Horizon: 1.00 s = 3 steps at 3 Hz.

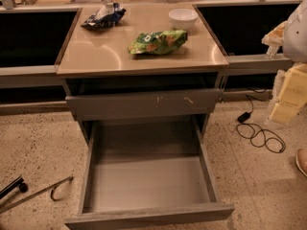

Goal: Place green rice chip bag into middle drawer

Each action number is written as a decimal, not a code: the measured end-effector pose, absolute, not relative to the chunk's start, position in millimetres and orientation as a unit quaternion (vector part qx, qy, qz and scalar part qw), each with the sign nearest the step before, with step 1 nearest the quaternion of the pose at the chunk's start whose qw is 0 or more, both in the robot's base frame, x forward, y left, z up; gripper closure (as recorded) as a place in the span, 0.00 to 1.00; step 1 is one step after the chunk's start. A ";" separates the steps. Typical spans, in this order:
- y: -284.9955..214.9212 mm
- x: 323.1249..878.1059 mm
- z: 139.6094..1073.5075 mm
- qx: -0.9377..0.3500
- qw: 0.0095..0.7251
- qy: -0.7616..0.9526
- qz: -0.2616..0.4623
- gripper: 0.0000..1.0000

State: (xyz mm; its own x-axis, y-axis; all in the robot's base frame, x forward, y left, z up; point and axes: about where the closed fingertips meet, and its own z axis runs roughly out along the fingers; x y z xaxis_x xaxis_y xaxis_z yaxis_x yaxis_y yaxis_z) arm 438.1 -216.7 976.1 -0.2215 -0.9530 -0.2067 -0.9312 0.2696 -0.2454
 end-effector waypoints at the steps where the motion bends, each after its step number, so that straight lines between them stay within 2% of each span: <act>1: -216.7 438.1 976.1 -0.603 0.159 0.781 -0.034 0.00; 2: -211.7 464.2 979.6 -0.613 0.190 0.765 -0.043 0.00; 3: -191.9 540.9 980.5 -0.650 0.240 0.720 -0.041 0.00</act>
Offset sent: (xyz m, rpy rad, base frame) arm 0.0901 0.0173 0.0099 0.0728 -0.2081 0.1181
